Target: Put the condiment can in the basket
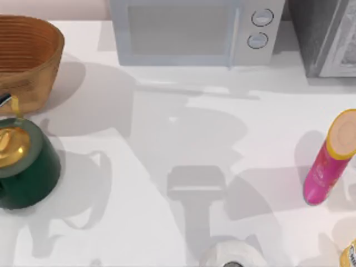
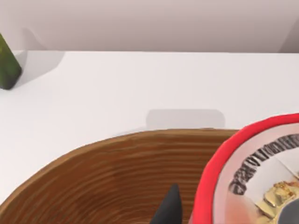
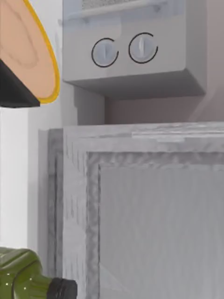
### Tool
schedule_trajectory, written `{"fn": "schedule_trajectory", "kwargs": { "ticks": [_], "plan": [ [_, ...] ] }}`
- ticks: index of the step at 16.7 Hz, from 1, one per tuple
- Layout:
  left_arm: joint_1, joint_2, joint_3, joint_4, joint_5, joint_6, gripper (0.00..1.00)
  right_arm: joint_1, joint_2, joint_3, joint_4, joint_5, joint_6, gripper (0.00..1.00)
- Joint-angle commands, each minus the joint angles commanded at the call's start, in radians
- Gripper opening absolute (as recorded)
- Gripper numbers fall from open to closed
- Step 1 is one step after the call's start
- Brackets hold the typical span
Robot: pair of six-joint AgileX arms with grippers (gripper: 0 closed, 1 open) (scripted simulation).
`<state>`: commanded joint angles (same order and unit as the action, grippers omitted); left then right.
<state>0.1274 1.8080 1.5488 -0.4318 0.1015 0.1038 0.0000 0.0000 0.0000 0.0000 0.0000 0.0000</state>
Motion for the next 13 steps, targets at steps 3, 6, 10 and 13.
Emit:
{"fn": "schedule_trajectory", "kwargs": {
  "ticks": [3,6,10,13],
  "plan": [
    [0.0,0.0,0.0,0.0,0.0,0.0,0.08,0.0,0.0,0.0,0.0,0.0,0.0,1.0],
    [0.0,0.0,0.0,0.0,0.0,0.0,0.3,0.0,0.0,0.0,0.0,0.0,0.0,1.0],
    [0.0,0.0,0.0,0.0,0.0,0.0,0.6,0.0,0.0,0.0,0.0,0.0,0.0,1.0],
    [0.0,0.0,0.0,0.0,0.0,0.0,0.83,0.0,0.0,0.0,0.0,0.0,0.0,1.0]
  ]
}}
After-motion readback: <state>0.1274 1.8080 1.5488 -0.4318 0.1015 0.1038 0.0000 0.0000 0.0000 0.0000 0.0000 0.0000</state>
